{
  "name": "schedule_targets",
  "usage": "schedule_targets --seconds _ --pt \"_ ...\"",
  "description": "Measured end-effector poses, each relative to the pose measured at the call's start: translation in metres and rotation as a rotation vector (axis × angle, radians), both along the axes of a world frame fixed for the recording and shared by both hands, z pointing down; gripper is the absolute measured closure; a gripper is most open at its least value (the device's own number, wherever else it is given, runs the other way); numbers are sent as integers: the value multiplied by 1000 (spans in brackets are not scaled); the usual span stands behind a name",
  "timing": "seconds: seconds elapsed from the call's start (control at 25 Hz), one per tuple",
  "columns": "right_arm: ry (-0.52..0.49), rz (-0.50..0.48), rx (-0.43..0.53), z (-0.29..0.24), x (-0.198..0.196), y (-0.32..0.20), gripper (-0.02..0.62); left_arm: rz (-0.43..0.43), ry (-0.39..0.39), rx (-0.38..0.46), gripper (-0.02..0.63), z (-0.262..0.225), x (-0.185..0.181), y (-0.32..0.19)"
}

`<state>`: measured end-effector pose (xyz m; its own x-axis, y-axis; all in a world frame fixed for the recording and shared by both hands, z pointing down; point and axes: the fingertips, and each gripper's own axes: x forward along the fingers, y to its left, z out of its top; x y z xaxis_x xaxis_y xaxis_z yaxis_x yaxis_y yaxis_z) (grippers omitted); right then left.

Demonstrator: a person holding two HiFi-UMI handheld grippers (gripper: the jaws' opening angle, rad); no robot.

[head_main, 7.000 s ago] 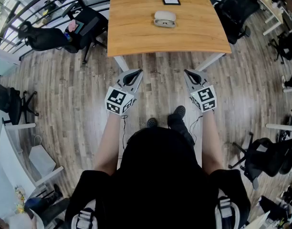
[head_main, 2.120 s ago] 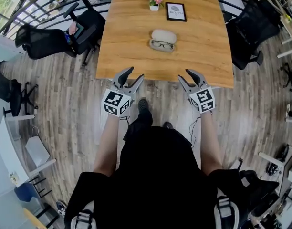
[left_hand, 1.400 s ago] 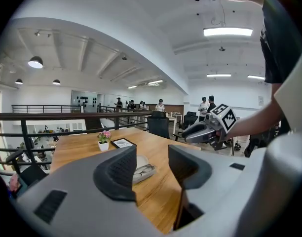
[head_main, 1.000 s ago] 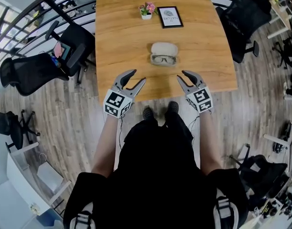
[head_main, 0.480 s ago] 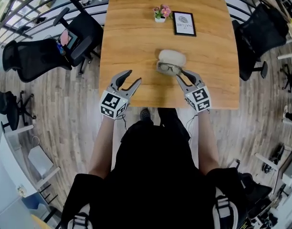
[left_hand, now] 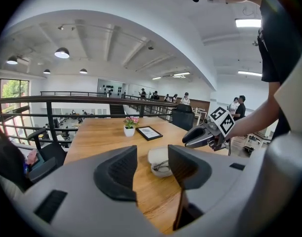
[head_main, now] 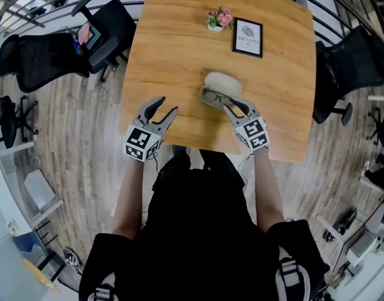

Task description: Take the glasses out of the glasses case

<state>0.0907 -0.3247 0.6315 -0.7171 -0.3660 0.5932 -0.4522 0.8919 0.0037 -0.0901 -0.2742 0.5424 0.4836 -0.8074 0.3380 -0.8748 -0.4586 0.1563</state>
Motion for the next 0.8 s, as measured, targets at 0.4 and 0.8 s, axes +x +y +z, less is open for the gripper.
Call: schedule_targets --seconds 0.4,0.8 --pt "69 -186 -103 59 -16 -20 480 -128 -16 -106 391 38 2 3" --pt "123 -264 -190 111 -22 -38 490 -202 -1 -184 391 62 7 6"
